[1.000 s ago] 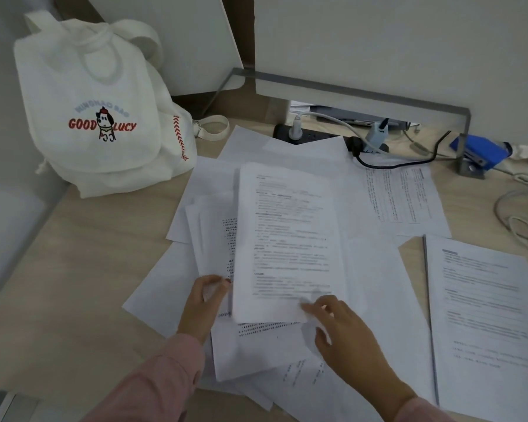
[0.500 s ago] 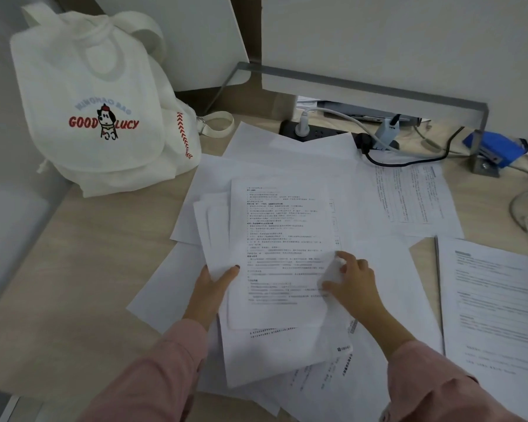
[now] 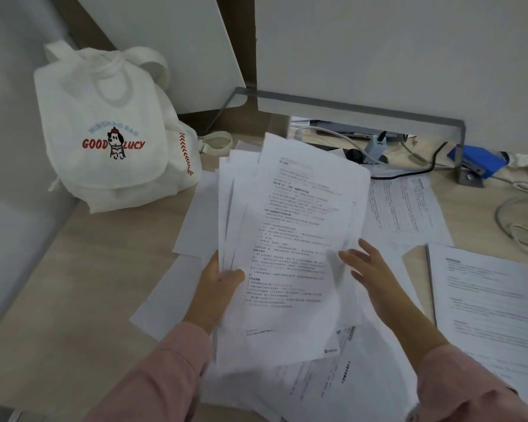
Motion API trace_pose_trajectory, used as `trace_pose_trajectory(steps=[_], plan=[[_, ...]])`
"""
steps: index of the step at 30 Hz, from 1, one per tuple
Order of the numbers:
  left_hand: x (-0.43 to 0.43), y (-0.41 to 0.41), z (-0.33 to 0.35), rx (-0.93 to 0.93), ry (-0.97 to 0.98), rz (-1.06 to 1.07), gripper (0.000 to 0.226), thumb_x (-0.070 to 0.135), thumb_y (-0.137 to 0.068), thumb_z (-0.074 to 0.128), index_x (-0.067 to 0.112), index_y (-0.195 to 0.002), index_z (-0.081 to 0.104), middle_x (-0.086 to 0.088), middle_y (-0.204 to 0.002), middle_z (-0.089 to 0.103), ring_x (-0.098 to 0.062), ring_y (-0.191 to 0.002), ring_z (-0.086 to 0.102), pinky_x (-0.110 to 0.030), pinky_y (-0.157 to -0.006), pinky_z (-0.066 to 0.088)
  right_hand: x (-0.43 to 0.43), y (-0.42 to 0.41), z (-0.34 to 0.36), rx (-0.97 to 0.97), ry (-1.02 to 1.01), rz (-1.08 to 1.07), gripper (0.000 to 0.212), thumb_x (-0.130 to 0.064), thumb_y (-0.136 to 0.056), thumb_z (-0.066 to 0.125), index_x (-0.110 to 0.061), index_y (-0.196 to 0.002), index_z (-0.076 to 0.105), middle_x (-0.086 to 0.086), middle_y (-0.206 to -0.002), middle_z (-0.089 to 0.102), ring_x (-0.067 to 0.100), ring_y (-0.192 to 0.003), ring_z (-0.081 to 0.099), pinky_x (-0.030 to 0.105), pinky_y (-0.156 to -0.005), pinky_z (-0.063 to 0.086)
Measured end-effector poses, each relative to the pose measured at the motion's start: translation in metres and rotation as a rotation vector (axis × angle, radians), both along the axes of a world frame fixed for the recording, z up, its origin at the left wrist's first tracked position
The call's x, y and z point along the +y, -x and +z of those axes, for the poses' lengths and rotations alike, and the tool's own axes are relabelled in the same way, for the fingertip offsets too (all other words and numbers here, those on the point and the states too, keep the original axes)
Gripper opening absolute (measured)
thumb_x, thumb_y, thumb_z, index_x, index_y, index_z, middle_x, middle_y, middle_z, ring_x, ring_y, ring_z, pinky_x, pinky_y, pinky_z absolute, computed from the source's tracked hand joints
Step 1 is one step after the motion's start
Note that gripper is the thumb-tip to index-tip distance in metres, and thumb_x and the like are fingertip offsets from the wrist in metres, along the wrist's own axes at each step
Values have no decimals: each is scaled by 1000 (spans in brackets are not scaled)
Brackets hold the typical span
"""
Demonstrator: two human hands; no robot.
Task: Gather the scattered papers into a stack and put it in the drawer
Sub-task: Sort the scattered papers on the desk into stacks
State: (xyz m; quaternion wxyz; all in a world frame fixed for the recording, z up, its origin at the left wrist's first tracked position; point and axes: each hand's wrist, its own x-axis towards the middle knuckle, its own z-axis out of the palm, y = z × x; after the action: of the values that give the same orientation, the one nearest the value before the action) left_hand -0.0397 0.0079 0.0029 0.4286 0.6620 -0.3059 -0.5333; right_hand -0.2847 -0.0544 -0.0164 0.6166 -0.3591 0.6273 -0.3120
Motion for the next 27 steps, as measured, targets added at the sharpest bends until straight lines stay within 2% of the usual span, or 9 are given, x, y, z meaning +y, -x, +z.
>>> trace_pose_trajectory(steps=[3,7,9,11,13,16,18,22,27], plan=[[-6,4,15,-22,90,20,39,-4,-85,52,30,-104,57,18,-94,64,14,-74,63,-3,-67,49,-8,5,18,-7,116,-21,65,-24,-78,69,-21,-136,40,4,-137,49,18,-125,46,38,-110,32],[-12,8,31,-25,165,68,39,-5,-84,52,23,-111,58,15,-96,65,12,-75,63,-3,-66,49,-15,15,38,29,199,-97,72,-28,-77,71,-25,-140,35,-2,-141,43,18,-130,41,39,-107,35],[-15,8,38,-26,181,78,36,-5,-85,51,25,-102,60,14,-91,66,9,-73,63,-4,-64,49,-14,19,47,-45,234,-73,68,-30,-71,74,-24,-133,45,-4,-129,59,19,-117,57,39,-96,47],[-17,9,43,-28,194,66,35,-6,-85,51,27,-93,61,11,-88,66,1,-76,63,-5,-64,50,-12,21,60,-100,259,-17,48,-22,-77,67,-21,-124,55,-4,-116,68,17,-105,66,34,-86,53],[-20,10,47,-29,197,44,29,-6,-85,51,19,-96,62,7,-87,65,-7,-79,61,-6,-65,50,-9,20,72,-158,241,64,35,-12,-82,60,-18,-116,60,-1,-110,71,17,-98,69,28,-77,56],[-24,11,51,-18,204,5,26,-5,-86,50,12,-102,61,5,-86,66,-10,-79,62,-8,-65,51,-2,16,84,-175,236,161,36,-12,-75,61,-17,-111,63,-1,-104,73,18,-93,70,22,-69,56],[-26,13,55,-19,219,-20,25,-5,-86,50,14,-99,62,5,-86,66,-12,-79,63,-10,-64,51,1,12,89,-160,243,182,36,-10,-76,61,-16,-112,63,-2,-105,73,17,-95,69,20,-69,55],[-26,16,61,18,262,-21,29,-4,-86,53,19,-101,61,9,-91,67,5,-73,66,-8,-65,52,4,8,98,-196,297,157,36,-11,-78,60,-16,-113,63,-3,-109,72,13,-99,68,20,-76,55],[-19,13,55,-14,254,50,25,-1,-87,53,24,-91,58,-3,-89,61,-15,-83,56,-15,-67,48,15,3,87,-129,317,65,32,-12,-82,60,-22,-113,61,-10,-107,72,4,-99,65,15,-75,53]])
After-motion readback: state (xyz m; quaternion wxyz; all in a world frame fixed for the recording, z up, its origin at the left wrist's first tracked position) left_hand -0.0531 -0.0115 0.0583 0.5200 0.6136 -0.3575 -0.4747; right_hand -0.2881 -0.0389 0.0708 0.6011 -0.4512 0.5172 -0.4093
